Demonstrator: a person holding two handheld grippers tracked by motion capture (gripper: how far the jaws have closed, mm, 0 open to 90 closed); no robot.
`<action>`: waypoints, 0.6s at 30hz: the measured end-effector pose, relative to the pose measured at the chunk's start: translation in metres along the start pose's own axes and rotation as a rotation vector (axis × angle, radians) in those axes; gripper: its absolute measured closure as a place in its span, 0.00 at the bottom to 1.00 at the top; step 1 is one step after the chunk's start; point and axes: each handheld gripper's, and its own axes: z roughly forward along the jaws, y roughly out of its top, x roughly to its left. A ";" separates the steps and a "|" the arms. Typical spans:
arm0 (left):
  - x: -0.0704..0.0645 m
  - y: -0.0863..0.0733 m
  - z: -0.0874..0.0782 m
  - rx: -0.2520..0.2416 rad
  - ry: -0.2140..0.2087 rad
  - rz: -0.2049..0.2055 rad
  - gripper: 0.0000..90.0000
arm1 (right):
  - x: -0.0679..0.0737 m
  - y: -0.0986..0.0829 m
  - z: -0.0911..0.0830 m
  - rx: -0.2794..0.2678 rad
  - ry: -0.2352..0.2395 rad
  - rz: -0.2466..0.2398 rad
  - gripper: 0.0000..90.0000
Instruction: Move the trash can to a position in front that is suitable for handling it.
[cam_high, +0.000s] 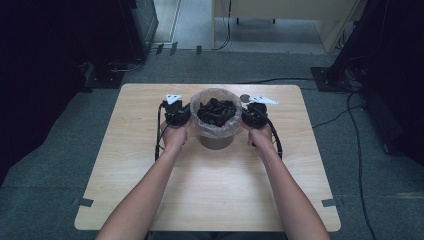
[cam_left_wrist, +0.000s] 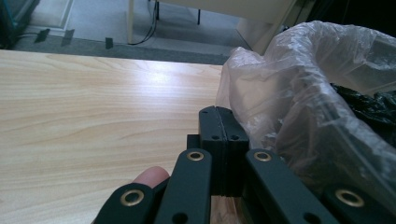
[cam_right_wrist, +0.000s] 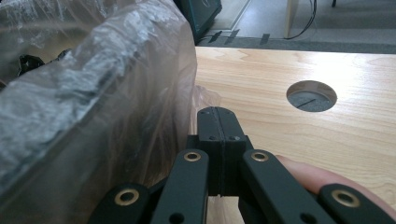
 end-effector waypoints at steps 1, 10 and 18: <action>0.001 -0.001 -0.002 -0.003 -0.003 -0.001 1.00 | 0.002 -0.001 -0.001 -0.001 -0.001 -0.005 1.00; 0.002 -0.017 -0.020 -0.017 0.031 0.025 1.00 | 0.020 -0.021 -0.012 0.000 -0.009 -0.062 1.00; -0.004 -0.033 -0.042 -0.029 0.039 0.019 1.00 | 0.031 -0.035 -0.030 -0.010 -0.001 -0.068 1.00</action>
